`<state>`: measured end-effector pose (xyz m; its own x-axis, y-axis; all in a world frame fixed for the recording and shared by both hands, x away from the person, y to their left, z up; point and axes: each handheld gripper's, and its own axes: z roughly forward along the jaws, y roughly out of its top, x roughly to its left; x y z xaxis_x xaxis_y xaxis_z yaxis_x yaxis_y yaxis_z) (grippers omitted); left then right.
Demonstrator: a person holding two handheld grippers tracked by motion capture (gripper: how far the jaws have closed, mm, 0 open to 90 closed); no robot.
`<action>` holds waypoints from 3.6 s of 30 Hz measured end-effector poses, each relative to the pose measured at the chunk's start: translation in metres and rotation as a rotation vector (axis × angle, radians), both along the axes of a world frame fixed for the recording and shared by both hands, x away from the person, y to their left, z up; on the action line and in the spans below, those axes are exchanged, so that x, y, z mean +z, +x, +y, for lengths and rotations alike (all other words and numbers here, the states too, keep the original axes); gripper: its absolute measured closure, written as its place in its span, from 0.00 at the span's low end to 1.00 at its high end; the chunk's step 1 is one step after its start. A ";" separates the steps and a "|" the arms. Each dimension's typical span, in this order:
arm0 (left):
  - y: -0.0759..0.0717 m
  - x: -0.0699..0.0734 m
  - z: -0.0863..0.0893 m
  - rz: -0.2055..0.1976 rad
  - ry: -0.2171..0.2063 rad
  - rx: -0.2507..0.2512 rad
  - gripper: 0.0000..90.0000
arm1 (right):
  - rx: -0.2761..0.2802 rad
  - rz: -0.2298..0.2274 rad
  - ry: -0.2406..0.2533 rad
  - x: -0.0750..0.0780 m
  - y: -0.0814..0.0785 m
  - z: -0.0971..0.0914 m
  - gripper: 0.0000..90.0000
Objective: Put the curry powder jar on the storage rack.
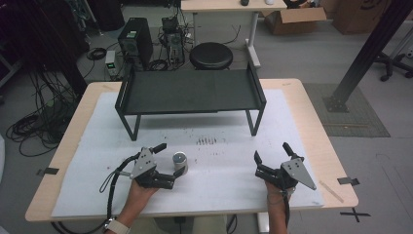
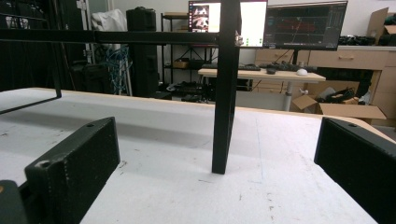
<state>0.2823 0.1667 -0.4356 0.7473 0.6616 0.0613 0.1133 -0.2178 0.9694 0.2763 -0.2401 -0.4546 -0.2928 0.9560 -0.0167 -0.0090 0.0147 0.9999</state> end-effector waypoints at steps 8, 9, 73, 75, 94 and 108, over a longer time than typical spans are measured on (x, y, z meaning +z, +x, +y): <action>0.004 -0.006 -0.007 0.021 0.015 -0.009 0.03 | 0.000 -0.002 0.002 0.000 0.000 0.000 0.00; 0.004 -0.007 -0.008 0.024 0.014 -0.010 0.03 | 0.001 -0.003 0.002 0.000 0.000 0.000 0.00; 0.002 0.002 -0.003 0.001 -0.014 -0.018 0.54 | 0.006 -0.011 0.011 0.000 -0.001 -0.001 0.00; 0.002 0.006 -0.001 -0.003 -0.029 -0.016 0.54 | 0.006 -0.011 0.011 0.000 -0.001 -0.001 0.00; 0.005 0.049 0.027 -0.028 -0.149 0.017 0.54 | 0.007 -0.010 0.009 0.000 -0.001 -0.001 0.00; 0.012 0.076 0.040 -0.049 -0.178 0.034 0.54 | 0.007 -0.011 0.010 0.000 -0.001 -0.001 0.00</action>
